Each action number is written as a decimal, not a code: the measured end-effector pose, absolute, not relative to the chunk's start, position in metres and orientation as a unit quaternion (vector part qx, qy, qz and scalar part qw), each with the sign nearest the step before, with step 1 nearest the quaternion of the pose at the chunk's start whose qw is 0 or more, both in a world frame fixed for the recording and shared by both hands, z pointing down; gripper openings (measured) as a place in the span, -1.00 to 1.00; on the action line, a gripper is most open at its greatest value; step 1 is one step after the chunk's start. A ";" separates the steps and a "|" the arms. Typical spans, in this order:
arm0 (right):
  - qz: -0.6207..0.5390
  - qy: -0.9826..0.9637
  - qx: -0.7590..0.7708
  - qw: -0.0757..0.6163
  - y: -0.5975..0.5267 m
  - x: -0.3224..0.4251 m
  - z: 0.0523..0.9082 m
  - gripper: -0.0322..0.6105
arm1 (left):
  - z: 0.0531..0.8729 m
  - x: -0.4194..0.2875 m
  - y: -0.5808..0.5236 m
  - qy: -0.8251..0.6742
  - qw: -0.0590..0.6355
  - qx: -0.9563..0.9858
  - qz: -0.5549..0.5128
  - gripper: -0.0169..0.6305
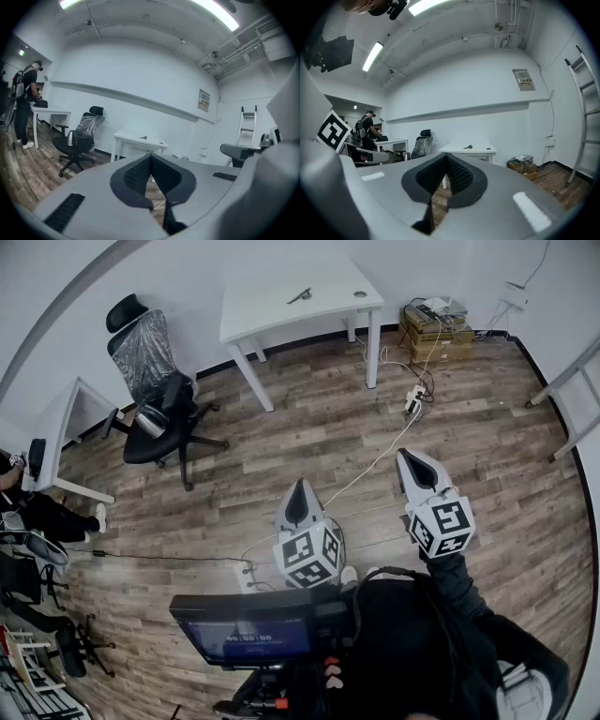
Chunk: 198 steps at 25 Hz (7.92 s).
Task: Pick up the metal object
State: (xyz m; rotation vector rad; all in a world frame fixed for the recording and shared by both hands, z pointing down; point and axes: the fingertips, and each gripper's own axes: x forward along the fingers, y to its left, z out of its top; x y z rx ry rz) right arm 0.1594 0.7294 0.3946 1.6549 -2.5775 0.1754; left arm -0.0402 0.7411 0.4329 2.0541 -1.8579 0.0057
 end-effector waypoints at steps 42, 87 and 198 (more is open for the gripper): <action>0.061 -0.851 0.520 0.029 0.629 0.118 0.422 -0.89 | 0.469 -0.097 0.658 -0.667 0.209 0.715 0.008 -0.95; 0.057 -0.857 0.511 0.026 0.173 0.190 0.420 -0.84 | 0.455 -0.030 0.196 -0.681 0.189 0.707 0.017 -0.95; -0.205 -0.821 0.013 0.532 -0.324 0.030 0.631 -0.49 | 0.514 -0.098 -0.382 -0.650 0.240 0.714 0.096 -0.95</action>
